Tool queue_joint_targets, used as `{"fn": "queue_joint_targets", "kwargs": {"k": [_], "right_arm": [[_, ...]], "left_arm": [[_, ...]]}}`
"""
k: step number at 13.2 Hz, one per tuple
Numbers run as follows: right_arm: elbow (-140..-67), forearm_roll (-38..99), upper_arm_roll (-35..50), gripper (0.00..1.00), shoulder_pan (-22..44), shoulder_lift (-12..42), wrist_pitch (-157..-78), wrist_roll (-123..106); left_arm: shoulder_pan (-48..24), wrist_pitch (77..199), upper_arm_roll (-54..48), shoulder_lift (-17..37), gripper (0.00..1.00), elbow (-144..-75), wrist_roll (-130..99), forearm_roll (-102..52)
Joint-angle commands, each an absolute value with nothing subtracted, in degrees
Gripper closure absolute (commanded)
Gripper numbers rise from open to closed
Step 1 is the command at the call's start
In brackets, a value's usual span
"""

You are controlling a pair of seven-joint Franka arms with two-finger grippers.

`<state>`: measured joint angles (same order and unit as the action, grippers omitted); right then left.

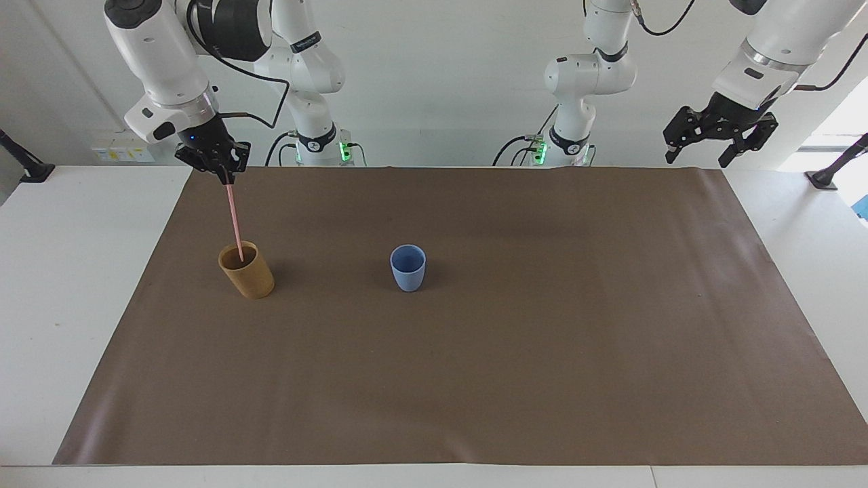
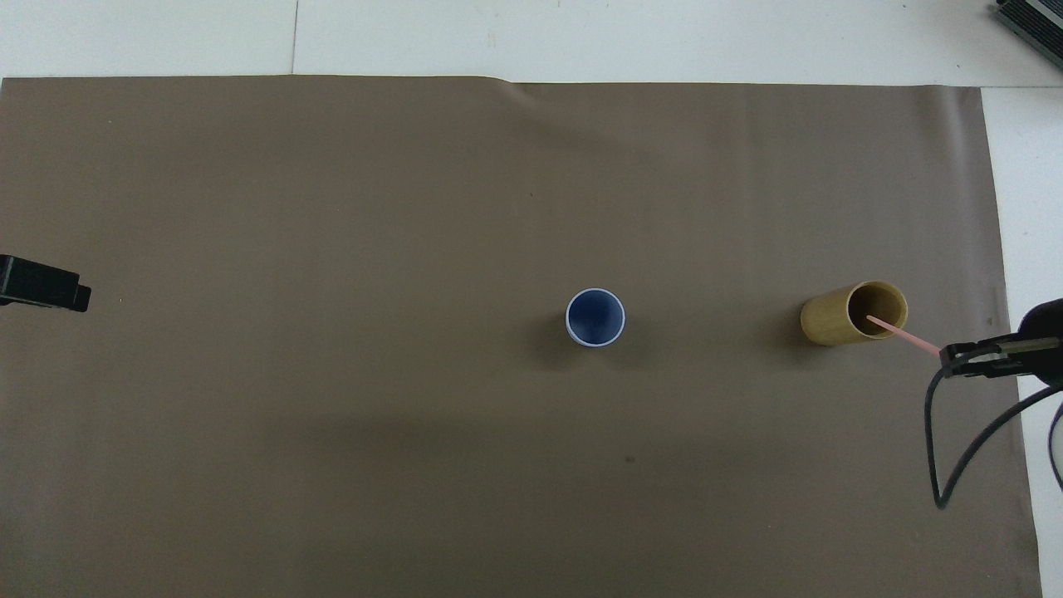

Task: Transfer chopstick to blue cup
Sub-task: 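Grasp the pink stick with the right gripper and pull it from the tan cup, then carry the pink stick with the right gripper over the blue cup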

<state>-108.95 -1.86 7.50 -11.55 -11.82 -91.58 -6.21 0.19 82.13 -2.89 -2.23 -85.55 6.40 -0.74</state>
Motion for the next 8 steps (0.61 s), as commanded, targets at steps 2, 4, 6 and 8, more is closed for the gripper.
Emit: {"fn": "queue_joint_targets", "kwargs": {"k": [2, 4, 6, 8], "right_arm": [[-103.99, -1.06, 8.35, 1.0, -11.69, -11.6, -85.53, -2.91], [-101.7, -0.44, 9.92, 1.0, -11.78, -11.69, -83.59, 0.51], [-100.64, 2.18, 11.33, 1.0, -11.78, -11.69, -81.48, 4.29], [-100.63, 9.71, 11.78, 1.0, -11.78, -11.69, -81.47, 9.72]], "left_arm": [[0.09, 81.12, -3.16, -2.99, 0.0, -85.96, 6.59, -1.41], [0.52, 81.12, -3.08, -2.99, 0.0, -85.96, 6.68, -1.41], [0.7, 81.12, -2.9, -2.99, 0.0, -85.96, 6.77, -1.32], [0.62, 81.12, -2.99, -2.99, 0.0, -86.04, 6.77, -1.32]]}}
